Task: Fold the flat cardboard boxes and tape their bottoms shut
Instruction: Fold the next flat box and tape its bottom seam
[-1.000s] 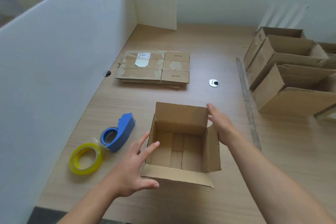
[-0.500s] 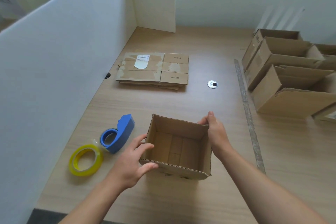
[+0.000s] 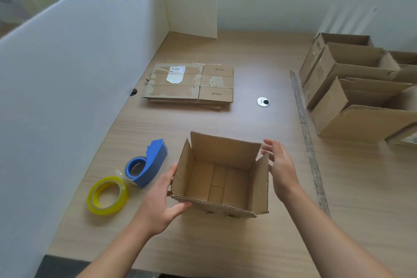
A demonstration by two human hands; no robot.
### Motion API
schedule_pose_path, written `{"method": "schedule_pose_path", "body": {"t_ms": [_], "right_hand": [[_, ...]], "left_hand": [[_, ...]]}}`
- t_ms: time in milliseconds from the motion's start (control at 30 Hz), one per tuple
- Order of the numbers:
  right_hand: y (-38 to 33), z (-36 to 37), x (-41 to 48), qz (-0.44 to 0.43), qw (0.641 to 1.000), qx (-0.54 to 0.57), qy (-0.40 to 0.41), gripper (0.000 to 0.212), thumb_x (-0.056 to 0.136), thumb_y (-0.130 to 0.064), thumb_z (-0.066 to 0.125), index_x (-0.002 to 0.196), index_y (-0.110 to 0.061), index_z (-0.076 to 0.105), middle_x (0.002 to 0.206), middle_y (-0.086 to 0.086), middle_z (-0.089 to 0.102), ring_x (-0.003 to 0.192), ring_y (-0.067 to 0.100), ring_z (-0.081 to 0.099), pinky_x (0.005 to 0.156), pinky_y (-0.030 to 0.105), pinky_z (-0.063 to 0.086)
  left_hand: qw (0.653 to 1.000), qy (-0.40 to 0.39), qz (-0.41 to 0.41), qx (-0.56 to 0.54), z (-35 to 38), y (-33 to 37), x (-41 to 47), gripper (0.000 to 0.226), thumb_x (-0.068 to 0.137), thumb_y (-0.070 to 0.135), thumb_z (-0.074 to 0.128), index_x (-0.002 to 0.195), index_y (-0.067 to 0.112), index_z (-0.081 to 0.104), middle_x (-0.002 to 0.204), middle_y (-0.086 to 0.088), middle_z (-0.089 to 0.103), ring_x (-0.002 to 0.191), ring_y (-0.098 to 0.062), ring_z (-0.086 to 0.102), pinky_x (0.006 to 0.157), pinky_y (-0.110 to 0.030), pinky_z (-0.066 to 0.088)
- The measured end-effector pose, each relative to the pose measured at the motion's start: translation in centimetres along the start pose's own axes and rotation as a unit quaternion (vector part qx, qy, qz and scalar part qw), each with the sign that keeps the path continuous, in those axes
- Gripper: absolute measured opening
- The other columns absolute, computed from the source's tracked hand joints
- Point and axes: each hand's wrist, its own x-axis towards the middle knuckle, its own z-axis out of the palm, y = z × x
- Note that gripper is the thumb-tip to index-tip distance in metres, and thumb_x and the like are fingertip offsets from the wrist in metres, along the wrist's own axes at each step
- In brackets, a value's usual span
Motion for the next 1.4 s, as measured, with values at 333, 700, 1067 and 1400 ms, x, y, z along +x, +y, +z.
{"method": "schedule_pose_path", "body": {"t_ms": [333,700,1067,1400], "right_hand": [[7.5,-4.9,-5.9,0.080,0.945,-0.192,-0.253,0.054,0.088,-0.007,0.063,0.132,-0.036,0.053,0.127,-0.013,0.063,0.117,0.008,0.061,0.101,0.029,0.048],[5.0,-1.9,-8.0,-0.081,0.976,-0.145,-0.143,0.106,0.069,-0.064,0.078,0.155,-0.038,0.022,0.158,-0.015,0.027,0.147,0.007,0.025,0.114,0.051,0.036],[0.5,-2.5,-10.2,-0.121,0.982,-0.077,-0.120,0.099,0.062,-0.062,0.082,0.146,-0.052,0.030,0.134,-0.011,0.042,0.127,0.012,0.049,0.092,0.047,0.055],[0.6,-4.6,-15.8,-0.072,0.992,0.082,-0.058,0.084,0.070,-0.037,0.088,0.139,-0.049,0.041,0.120,0.000,0.067,0.109,0.025,0.067,0.079,0.045,0.060]], "left_hand": [[0.985,-0.019,-0.134,-0.104,3.1,-2.6,0.3,0.046,0.075,0.007,0.085,0.114,0.021,0.065,0.106,0.003,0.071,0.104,-0.017,0.066,0.090,-0.037,0.055],[0.968,0.049,-0.139,-0.202,3.6,1.4,1.0,0.032,0.084,0.016,0.077,0.112,0.025,0.065,0.102,0.004,0.074,0.095,-0.016,0.065,0.074,-0.018,0.053],[0.979,0.057,-0.062,-0.185,2.5,4.6,0.1,0.036,0.089,0.028,0.073,0.119,0.042,0.060,0.115,0.014,0.068,0.107,-0.011,0.061,0.083,-0.029,0.050],[0.990,0.018,-0.016,-0.139,2.9,8.0,-2.6,0.042,0.084,0.042,0.075,0.122,0.041,0.059,0.106,0.023,0.068,0.095,-0.003,0.065,0.074,-0.024,0.056]]}}
